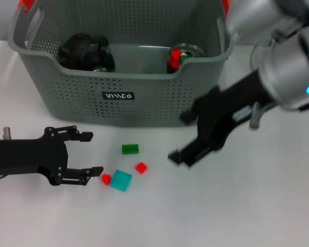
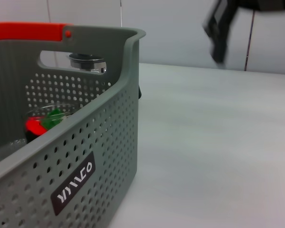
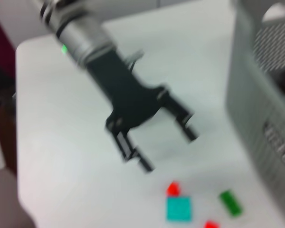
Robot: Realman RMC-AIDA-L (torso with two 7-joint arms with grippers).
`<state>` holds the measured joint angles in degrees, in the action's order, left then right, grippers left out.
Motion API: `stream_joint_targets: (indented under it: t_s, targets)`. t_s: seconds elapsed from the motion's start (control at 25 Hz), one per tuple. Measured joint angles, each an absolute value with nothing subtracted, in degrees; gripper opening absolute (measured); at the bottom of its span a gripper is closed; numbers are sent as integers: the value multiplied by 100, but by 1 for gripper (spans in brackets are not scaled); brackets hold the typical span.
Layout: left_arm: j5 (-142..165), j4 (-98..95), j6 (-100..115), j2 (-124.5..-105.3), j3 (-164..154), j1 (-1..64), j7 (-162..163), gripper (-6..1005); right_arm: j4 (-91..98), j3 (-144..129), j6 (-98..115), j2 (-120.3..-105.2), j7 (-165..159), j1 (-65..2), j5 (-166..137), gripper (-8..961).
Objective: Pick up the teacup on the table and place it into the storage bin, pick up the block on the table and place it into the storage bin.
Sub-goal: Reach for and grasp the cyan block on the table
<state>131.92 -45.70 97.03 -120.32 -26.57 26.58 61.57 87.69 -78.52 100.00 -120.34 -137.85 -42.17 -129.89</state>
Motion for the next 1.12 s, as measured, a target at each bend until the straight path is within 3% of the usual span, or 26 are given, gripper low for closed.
stream_joint_targets:
  t_s: [0.44, 1.12]
  targets:
    - [13194, -4551, 9704, -12032, -2689, 2663, 6135, 846, 6391, -10113, 7749, -12078, -13750, -4734, -12754, 944]
    - [13181, -4516, 9650, -12032, -2664, 2654, 6134, 846, 5555, -11741, 5451, -12136, -13820, -4967, -12367, 943]
